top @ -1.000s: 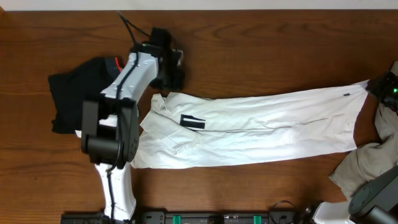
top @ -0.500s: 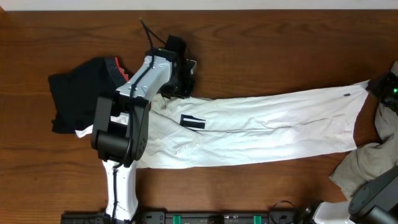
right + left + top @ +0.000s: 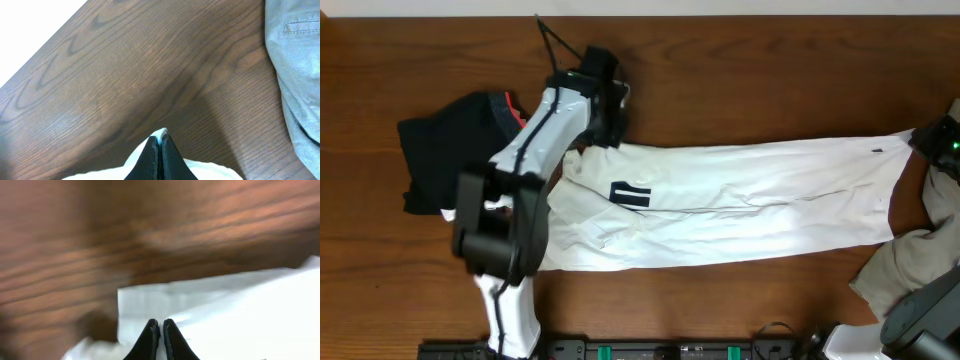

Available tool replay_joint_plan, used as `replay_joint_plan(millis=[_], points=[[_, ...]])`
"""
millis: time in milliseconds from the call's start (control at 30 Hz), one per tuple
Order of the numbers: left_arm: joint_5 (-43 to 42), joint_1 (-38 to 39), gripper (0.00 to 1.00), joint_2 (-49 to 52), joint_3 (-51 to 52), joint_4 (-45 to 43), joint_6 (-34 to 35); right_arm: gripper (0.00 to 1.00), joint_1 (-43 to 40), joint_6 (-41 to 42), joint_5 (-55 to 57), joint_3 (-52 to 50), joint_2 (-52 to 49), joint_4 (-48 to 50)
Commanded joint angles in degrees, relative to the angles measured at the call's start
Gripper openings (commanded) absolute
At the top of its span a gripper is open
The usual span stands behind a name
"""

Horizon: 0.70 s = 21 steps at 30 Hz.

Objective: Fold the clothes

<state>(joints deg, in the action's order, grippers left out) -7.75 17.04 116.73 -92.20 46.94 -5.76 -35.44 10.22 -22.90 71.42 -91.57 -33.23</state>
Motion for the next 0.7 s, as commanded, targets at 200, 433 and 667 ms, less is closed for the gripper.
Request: replay_joint_plan(millis=[200, 433, 667], points=[[2.4, -0.2, 0.06, -7.8, -1.5, 9.8, 0.9, 0.01, -0.2, 0.0, 0.4, 0.3, 1.2, -0.4], [2.4, -0.2, 0.06, -7.7, -1.1, 19.6, 0.9, 0.01, -0.2, 0.0, 0.4, 0.3, 1.2, -1.1], [2.4, -0.2, 0.31, -7.7, -0.4, 24.0, 0.9, 0.01, -0.2, 0.0, 0.4, 0.3, 1.2, -1.3]])
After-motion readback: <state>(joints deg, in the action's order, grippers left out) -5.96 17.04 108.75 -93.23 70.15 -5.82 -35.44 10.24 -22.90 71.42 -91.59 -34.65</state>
